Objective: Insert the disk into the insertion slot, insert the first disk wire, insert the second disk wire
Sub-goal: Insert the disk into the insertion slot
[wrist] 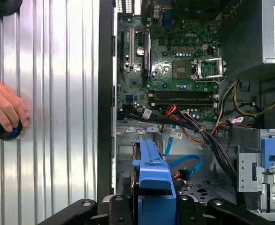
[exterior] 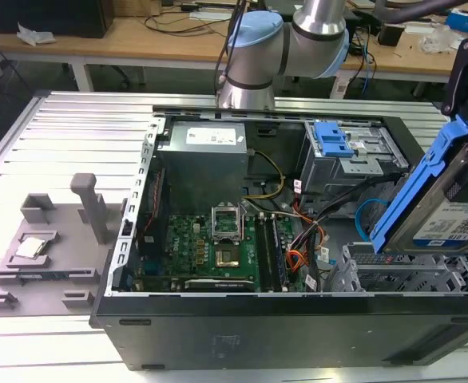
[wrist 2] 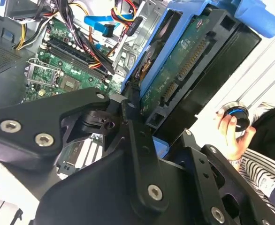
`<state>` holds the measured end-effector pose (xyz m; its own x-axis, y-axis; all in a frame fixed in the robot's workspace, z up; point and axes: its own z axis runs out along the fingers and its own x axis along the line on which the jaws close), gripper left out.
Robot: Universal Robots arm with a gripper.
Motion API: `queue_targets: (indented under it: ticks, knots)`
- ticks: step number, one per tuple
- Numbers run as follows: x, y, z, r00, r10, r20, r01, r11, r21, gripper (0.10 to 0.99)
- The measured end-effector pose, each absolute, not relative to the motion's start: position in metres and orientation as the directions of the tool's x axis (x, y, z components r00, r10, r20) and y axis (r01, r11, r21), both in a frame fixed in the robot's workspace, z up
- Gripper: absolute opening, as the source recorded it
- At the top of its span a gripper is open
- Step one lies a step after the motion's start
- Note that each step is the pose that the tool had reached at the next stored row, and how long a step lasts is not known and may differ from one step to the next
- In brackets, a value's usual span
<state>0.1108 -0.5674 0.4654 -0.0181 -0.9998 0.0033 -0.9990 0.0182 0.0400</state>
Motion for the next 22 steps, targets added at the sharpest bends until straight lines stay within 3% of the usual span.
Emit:
queue_targets:
  ticks: [22]
  knots:
    - [0.107,-0.555,0.432,-0.006,-1.0,0.003,-0.999,0.006,0.041,0.365]
